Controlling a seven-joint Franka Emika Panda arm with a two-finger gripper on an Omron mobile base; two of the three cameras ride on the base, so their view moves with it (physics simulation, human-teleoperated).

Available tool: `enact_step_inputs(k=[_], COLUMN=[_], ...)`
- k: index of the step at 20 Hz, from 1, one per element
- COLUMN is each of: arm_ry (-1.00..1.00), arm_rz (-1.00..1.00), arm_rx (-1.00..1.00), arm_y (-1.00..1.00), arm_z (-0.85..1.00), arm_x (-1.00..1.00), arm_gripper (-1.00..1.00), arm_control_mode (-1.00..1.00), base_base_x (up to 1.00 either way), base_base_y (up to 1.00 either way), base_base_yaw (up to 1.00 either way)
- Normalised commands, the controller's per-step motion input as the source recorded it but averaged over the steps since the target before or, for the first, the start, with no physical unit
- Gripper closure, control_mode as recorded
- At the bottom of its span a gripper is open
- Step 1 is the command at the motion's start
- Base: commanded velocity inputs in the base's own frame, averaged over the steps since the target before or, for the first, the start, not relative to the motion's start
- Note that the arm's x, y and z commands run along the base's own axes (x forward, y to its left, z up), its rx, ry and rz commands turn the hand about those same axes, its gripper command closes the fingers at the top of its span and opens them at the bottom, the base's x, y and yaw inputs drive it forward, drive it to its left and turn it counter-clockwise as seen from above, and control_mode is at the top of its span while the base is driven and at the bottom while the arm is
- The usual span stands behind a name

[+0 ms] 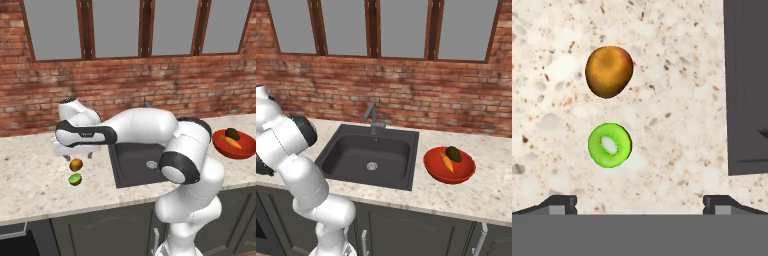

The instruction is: There is a mixed pile of frozen fruits and vegetables on the counter. Locate all the frozen vegetables and place the items in a bowl on the counter. Take all the frozen fruits and defrost them in a running sink.

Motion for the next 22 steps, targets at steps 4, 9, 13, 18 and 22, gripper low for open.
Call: enact_step_inputs(k=[4, 9, 13, 18, 22], arm_ry=[0.09, 0.18, 0.05, 0.00, 0.00], arm_rz=[0.00, 0.00, 0.00, 0.00, 0.00], arm_rx=[0.00, -0.05, -0.06, -0.06, -0.05], arm_y=[0.12, 0.36, 0.31, 0.09, 0.08], arm_z=[-0.29, -0.06, -0.17, -0.20, -0.24], arm_x=[0.30, 0.01, 0.07, 0.18, 0.10], arm_gripper=[-1.00, -1.00, -1.00, -1.00, -1.00], arm_control_mode=[-1.00, -1.00, -1.00, -1.00, -1.00], base_base_x=[0.00, 0.00, 0.00, 0.00, 0.00], base_base_y=[0.00, 0.00, 0.00, 0.00, 0.00], base_base_yaw=[0.00, 0.00, 0.00, 0.00, 0.00])
